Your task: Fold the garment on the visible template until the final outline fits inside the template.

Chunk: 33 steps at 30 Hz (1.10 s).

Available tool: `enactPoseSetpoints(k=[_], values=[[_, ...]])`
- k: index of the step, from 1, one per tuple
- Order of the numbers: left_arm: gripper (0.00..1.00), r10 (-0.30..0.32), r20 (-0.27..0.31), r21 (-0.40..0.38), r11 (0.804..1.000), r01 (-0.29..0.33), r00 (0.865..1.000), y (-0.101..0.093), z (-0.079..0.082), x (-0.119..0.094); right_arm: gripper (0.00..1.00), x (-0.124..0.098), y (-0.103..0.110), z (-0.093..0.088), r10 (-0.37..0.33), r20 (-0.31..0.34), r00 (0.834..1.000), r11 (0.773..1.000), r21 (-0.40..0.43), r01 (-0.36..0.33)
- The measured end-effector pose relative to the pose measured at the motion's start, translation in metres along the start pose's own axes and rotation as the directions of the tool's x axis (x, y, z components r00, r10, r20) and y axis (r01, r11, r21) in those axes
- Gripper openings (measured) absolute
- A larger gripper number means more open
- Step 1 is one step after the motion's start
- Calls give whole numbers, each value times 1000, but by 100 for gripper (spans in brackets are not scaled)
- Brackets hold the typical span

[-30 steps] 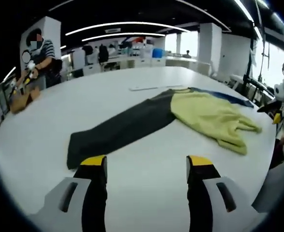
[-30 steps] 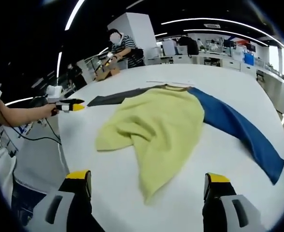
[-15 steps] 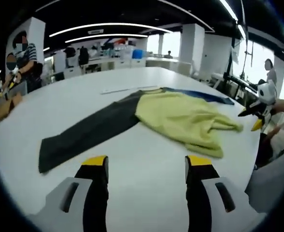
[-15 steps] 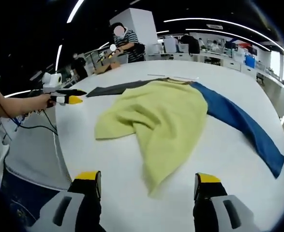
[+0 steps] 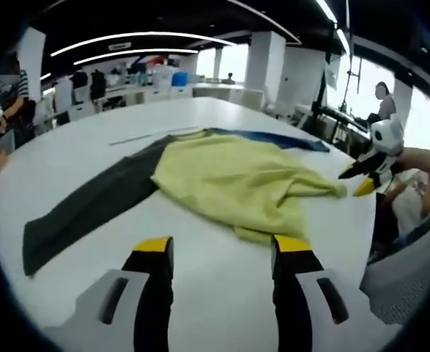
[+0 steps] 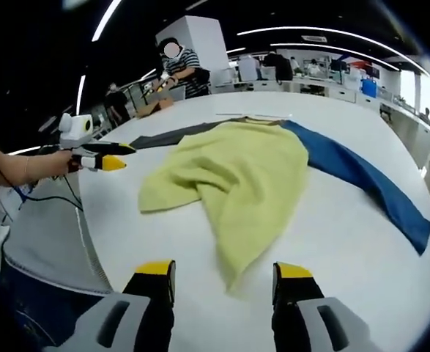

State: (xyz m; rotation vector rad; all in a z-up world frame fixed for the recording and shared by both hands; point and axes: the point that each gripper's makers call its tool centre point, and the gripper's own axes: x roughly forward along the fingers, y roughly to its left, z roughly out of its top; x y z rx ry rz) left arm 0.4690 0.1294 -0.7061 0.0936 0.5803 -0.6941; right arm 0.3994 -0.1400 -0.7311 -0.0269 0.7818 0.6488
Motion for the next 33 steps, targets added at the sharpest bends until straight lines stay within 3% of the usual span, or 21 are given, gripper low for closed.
enactPoseSetpoints(k=[13,33], values=[[34,-55,-56,7,998,56,997,-20,-9,30,28,0,-3,-6,-17,10,1000,999,50,16],[13,-95,-115,-18,995,94,989,-24,-22,56,3,8,-7,-7,-37,27,999,991,126,33]])
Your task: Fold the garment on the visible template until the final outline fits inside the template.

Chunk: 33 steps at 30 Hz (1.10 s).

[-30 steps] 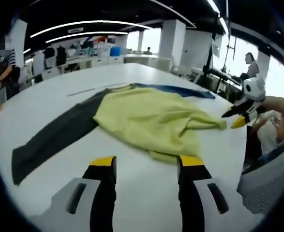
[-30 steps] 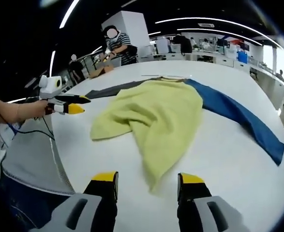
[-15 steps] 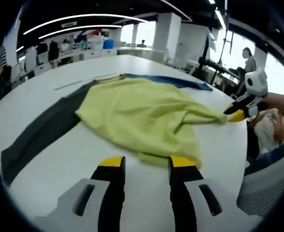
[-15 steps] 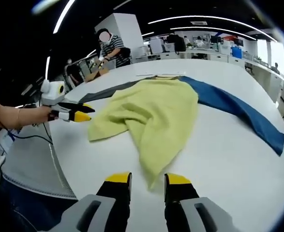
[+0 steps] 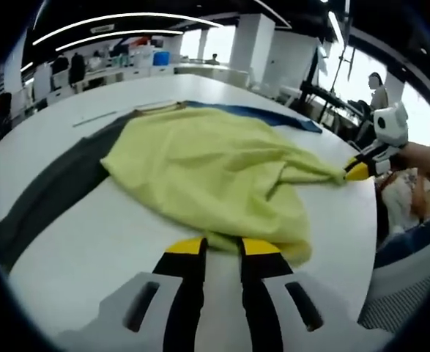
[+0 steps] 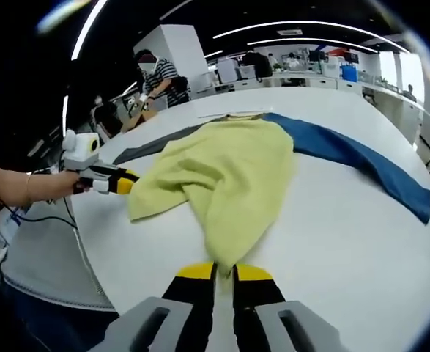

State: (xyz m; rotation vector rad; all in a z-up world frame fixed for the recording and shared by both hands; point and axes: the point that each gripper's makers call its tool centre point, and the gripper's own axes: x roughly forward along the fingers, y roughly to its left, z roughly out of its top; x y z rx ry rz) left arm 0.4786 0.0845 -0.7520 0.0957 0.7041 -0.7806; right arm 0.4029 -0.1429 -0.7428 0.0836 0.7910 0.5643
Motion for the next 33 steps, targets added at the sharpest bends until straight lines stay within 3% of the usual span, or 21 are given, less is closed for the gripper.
enactPoseSetpoints(k=[6,13,33], values=[[4,18,1,-14,1000,-18,1000,5,2,1,0,0,-2,2,0,14,1000,999,33,0],[2,25,-5,-27,999,-25,1000,4,1,0,0,0,-1,2,0,12,1000,1000,19,0],[1,97,76,-124,988,-87,992,12,15,-58,0,-18,4,31,3,49,999,998,-59,0]])
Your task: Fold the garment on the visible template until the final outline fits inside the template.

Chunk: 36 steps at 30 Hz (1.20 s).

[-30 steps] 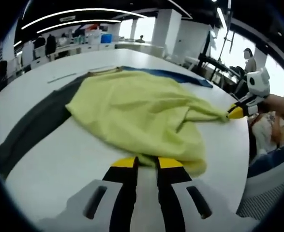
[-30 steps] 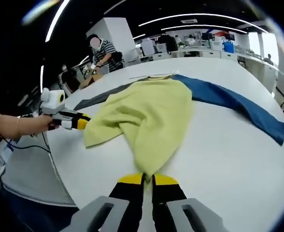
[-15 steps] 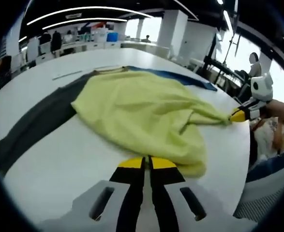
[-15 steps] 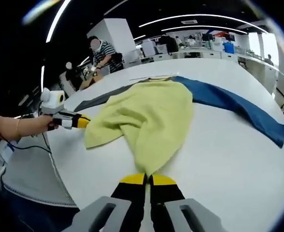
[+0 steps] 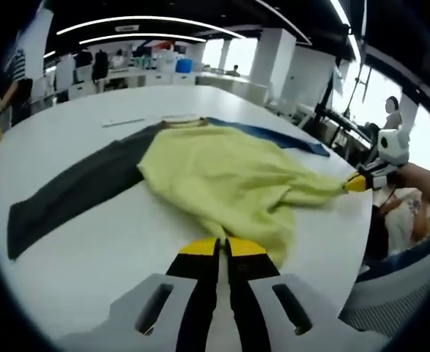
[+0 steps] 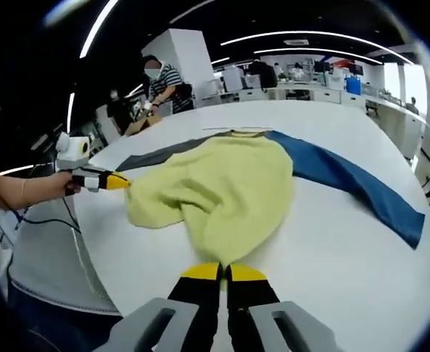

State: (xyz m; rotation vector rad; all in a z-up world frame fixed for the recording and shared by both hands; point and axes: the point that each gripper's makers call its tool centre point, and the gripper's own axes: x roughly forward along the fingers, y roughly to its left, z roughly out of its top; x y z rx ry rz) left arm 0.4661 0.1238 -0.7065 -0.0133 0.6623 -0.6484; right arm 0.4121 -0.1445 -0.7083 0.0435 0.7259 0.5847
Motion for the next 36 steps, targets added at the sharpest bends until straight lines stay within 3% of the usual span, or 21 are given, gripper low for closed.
enactPoseSetpoints(k=[15,17,20,27,36], values=[[1,36,18,-85,996,-34,999,6,4,-32,0,-13,-8,8,-11,3,1000,1000,19,10],[1,45,9,-126,991,-43,999,10,1,-34,0,-13,-12,7,-20,0,1000,999,26,20],[1,67,-15,-163,984,-68,998,15,-5,-32,0,-13,-20,1,-43,-19,999,998,50,44],[1,89,-78,-130,987,-99,993,24,-28,-20,0,-8,-31,-15,-65,-66,996,994,87,71],[1,85,-86,-121,988,-95,993,27,-38,-19,0,0,-37,-33,-75,-105,992,989,122,88]])
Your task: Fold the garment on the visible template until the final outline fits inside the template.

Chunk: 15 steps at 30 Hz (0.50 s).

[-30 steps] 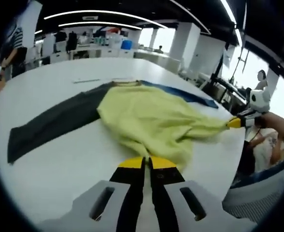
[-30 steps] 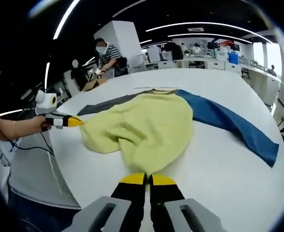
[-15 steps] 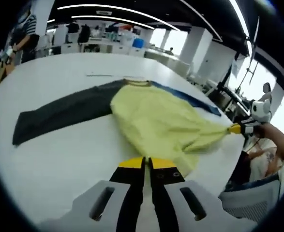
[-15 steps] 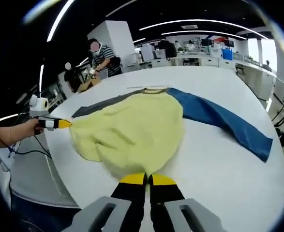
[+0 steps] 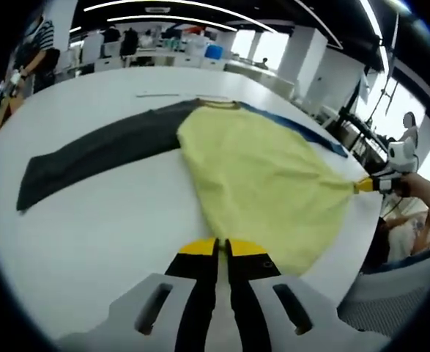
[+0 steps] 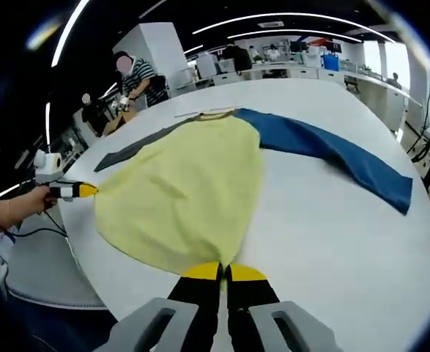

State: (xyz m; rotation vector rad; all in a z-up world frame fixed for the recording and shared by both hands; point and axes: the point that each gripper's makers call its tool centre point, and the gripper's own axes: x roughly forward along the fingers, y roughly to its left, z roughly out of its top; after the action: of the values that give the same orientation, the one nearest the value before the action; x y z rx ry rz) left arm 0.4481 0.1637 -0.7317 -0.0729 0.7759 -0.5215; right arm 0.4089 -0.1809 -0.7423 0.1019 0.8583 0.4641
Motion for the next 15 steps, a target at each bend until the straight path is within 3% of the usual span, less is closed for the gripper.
enactPoseSetpoints(k=[15], values=[[4,-5,8,1,1000,5,1000,2,-2,-2,0,0,0,-3,0,-9,1000,1000,-15,0]])
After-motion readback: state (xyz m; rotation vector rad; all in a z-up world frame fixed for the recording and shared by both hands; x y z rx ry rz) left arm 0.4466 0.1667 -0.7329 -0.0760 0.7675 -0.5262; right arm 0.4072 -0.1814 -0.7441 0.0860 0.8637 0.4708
